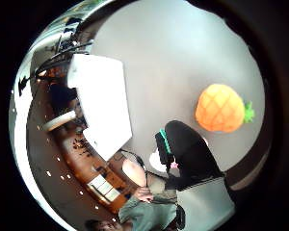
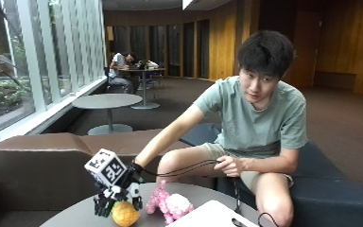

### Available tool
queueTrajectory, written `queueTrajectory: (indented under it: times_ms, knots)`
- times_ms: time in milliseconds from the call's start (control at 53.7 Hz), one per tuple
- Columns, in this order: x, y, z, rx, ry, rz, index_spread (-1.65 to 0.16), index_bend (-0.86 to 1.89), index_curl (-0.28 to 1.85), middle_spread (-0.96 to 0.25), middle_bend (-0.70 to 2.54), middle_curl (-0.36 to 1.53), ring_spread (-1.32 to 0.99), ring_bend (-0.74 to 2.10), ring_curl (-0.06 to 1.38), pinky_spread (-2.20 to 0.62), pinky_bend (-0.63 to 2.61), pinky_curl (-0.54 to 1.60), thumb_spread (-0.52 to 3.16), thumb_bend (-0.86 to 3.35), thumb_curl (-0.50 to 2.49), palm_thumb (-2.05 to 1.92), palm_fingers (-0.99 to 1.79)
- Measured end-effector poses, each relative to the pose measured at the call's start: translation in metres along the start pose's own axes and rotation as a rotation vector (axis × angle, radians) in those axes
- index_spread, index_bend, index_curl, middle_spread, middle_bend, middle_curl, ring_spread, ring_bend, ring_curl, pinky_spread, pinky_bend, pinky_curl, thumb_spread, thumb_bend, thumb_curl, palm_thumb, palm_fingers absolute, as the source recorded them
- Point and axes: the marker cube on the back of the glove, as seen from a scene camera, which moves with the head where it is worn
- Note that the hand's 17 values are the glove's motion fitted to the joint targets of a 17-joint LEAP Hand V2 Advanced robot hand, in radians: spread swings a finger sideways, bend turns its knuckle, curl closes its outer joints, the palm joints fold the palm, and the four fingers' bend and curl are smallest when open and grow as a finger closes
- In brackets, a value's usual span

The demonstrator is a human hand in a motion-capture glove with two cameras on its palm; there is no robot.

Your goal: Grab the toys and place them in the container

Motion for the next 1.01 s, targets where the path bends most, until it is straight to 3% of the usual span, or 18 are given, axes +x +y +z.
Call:
queueTrajectory:
  times_ms: [130, 205, 279, 317, 354, 522, 671, 689, 708, 726, 745, 1006]
  knots:
    - [0.014, -0.010, 0.071, -0.126, 0.061, 0.063, -0.25, 0.14, 0.14, -0.02, 0.17, 0.36, -0.03, 0.59, 0.40, 0.03, 1.08, 0.36, 1.30, -0.01, 0.38, 0.16, -0.11]
    - [0.010, -0.012, 0.079, -0.082, 0.076, 0.063, -0.27, 0.21, 0.18, -0.03, 0.15, 0.35, -0.02, 0.56, 0.39, 0.02, 1.10, 0.37, 1.30, -0.01, 0.37, 0.18, -0.05]
    - [0.003, -0.015, 0.080, -0.009, 0.111, 0.043, -0.27, 0.25, 0.20, -0.06, 0.21, 0.36, -0.08, 0.64, 0.39, -0.06, 1.08, 0.34, 1.33, 0.04, 0.39, 0.27, 0.25]
    - [-0.001, -0.016, 0.080, 0.016, 0.143, 0.049, -0.26, 0.19, 0.18, -0.10, 0.30, 0.39, -0.16, 0.80, 0.41, -0.15, 1.10, 0.33, 1.36, 0.07, 0.41, 0.33, 0.59]
    - [-0.006, -0.017, 0.079, 0.041, 0.169, 0.052, -0.26, 0.15, 0.16, -0.13, 0.31, 0.39, -0.21, 0.91, 0.41, -0.21, 1.09, 0.31, 1.37, 0.09, 0.43, 0.38, 0.75]
    - [-0.021, -0.010, 0.066, 0.090, 0.232, 0.038, -0.30, 0.31, 0.22, -0.24, 0.56, 0.53, -0.32, 1.06, 0.53, -0.33, 1.04, 0.35, 1.09, 0.14, 0.57, 0.61, 1.10]
    - [-0.038, 0.016, 0.009, 0.116, 0.229, 0.000, -0.34, 0.55, 0.34, -0.29, 0.75, 0.66, -0.37, 1.11, 0.59, -0.35, 1.00, 0.38, 0.90, 0.15, 0.68, 0.68, 1.13]
    - [-0.041, 0.020, 0.000, 0.128, 0.231, -0.002, -0.34, 0.53, 0.33, -0.34, 0.59, 0.62, -0.39, 1.12, 0.60, -0.35, 1.07, 0.41, 0.93, 0.18, 0.69, 0.72, 0.88]
    - [-0.044, 0.024, -0.009, 0.141, 0.232, -0.004, -0.34, 0.56, 0.37, -0.36, 0.59, 0.64, -0.39, 1.14, 0.62, -0.35, 1.08, 0.43, 0.93, 0.18, 0.70, 0.72, 0.86]
    - [-0.047, 0.029, -0.019, 0.155, 0.232, -0.005, -0.35, 0.62, 0.40, -0.33, 0.76, 0.70, -0.39, 1.15, 0.63, -0.35, 1.04, 0.41, 0.87, 0.15, 0.71, 0.69, 1.08]
    - [-0.051, 0.034, -0.030, 0.171, 0.232, -0.007, -0.36, 0.61, 0.38, -0.33, 0.77, 0.70, -0.40, 1.14, 0.62, -0.35, 1.03, 0.40, 0.85, 0.15, 0.72, 0.69, 1.09]
    - [-0.123, 0.107, -0.167, 0.412, 0.222, -0.059, -0.39, 0.76, 0.55, -0.35, 0.93, 0.87, -0.43, 1.24, 0.69, -0.36, 1.09, 0.46, 0.66, 0.13, 0.85, 0.70, 0.99]
